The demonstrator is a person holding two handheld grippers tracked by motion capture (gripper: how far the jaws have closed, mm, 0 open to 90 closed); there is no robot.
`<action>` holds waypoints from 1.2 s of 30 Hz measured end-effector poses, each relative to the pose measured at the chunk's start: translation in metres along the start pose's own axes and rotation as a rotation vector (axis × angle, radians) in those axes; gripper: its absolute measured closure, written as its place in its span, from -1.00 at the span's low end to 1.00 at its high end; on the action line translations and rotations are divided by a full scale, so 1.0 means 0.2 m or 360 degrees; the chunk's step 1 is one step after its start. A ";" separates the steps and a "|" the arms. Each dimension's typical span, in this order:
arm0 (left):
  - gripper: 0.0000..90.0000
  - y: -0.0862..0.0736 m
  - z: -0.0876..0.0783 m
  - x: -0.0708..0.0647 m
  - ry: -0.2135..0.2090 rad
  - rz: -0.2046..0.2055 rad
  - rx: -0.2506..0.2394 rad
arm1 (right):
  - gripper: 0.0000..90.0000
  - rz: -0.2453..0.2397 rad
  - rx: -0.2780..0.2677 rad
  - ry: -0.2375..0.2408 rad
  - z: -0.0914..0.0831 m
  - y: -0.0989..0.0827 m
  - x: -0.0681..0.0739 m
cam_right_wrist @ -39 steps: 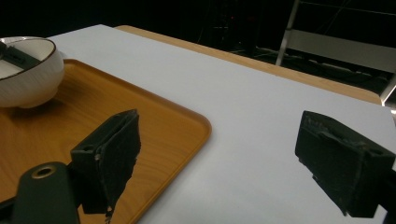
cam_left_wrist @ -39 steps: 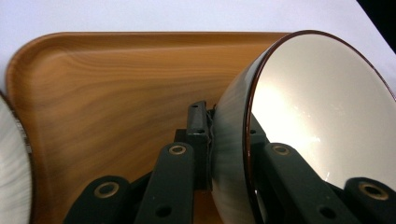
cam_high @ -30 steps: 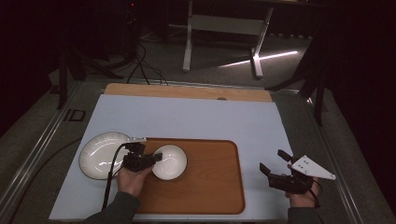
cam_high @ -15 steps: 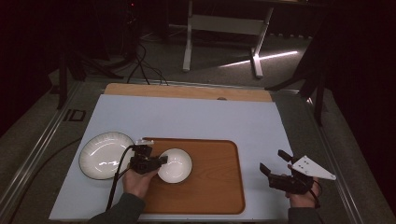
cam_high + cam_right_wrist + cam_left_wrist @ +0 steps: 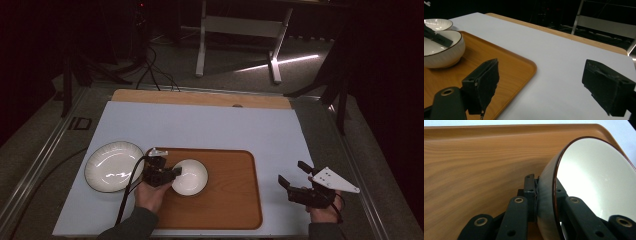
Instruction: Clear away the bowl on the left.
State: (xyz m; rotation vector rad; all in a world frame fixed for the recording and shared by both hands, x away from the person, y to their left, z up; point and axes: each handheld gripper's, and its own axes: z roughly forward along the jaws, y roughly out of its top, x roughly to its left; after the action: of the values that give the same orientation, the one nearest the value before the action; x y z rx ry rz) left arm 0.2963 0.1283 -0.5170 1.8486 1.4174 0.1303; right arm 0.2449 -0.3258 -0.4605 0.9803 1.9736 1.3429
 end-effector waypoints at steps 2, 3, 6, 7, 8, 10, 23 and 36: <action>0.79 0.00 0.00 0.00 -0.0003 -0.0003 -0.0001 | -0.69 -0.0002 0.0001 0.0000 0.00 0.00 0.00; 0.78 0.00 0.01 0.00 -0.0007 -0.0003 -0.0002 | -0.69 -0.0002 0.0001 -0.0001 0.00 0.00 0.00; 0.77 0.00 0.01 0.01 -0.0012 -0.0013 -0.0017 | -0.69 -0.0001 0.0002 -0.0003 0.00 0.00 0.00; 0.76 0.00 0.01 0.01 -0.0015 -0.0021 -0.0021 | -0.69 -0.0003 0.0003 -0.0003 0.00 0.00 0.00; 0.75 0.00 0.01 0.01 -0.0030 -0.0029 -0.0021 | -0.69 -0.0003 0.0003 -0.0003 0.00 0.00 0.00; 0.68 0.01 0.02 0.02 -0.0066 -0.0038 -0.0024 | -0.69 -0.0004 0.0004 -0.0003 0.00 0.00 0.00; 0.12 0.03 -0.06 0.04 -0.0185 -0.0082 -0.0147 | -0.69 0.0005 -0.0004 -0.0006 -0.01 0.00 0.00; -0.03 0.07 -0.22 0.10 -0.0162 -0.0065 -0.0288 | -0.69 0.0001 -0.0001 -0.0004 -0.01 0.00 0.00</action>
State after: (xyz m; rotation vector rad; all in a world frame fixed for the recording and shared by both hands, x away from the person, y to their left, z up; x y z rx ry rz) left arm 0.2924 0.1669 -0.4854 1.6549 1.3275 0.1371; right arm 0.2434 -0.3271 -0.4604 0.9817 1.9711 1.3417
